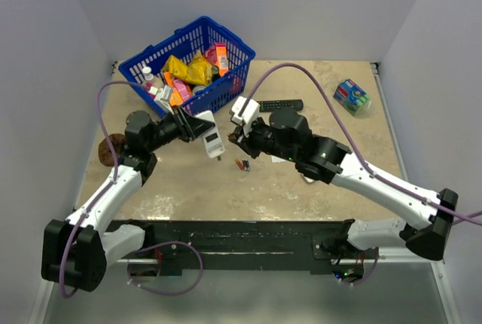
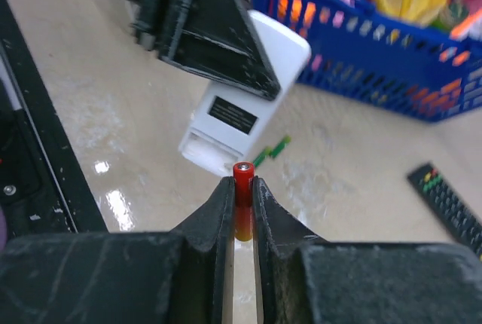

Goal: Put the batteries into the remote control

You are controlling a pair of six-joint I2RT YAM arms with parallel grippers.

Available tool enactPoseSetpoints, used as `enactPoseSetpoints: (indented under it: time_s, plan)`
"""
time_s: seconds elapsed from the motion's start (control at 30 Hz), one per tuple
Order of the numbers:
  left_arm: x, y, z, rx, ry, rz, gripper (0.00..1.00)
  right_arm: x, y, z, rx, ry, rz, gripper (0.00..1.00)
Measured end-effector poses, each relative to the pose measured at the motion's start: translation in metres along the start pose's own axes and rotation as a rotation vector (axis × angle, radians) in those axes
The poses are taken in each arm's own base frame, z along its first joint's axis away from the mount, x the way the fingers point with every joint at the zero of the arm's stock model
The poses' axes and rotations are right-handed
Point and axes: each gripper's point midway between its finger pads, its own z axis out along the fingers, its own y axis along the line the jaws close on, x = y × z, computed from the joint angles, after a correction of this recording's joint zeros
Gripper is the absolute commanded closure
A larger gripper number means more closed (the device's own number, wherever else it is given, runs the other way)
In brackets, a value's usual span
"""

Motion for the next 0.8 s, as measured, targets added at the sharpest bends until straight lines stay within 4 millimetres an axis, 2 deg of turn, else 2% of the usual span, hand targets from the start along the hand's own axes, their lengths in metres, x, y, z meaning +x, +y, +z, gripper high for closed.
enactPoseSetpoints:
  time_s: [0.13, 0.23, 0.4, 0.5, 0.8]
  plan:
    - [-0.025, -0.036, 0.007, 0.124, -0.005, 0.036, 1.00, -0.024, 0.013, -0.020, -0.092, -0.135, -0.098, 1.00]
    - [-0.039, -0.065, 0.009, 0.219, -0.018, 0.062, 1.00, -0.031, 0.024, -0.023, -0.164, -0.188, -0.172, 1.00]
    - [-0.036, -0.096, 0.013, 0.323, 0.020, 0.058, 1.00, -0.033, 0.041, -0.023, -0.268, -0.235, -0.275, 1.00]
    - [-0.029, -0.106, 0.017, 0.342, 0.059, 0.033, 1.00, -0.038, 0.049, -0.025, -0.315, -0.273, -0.335, 1.00]
    - [-0.034, -0.110, 0.018, 0.295, 0.111, -0.021, 1.00, -0.037, 0.058, -0.027, -0.379, -0.297, -0.435, 1.00]
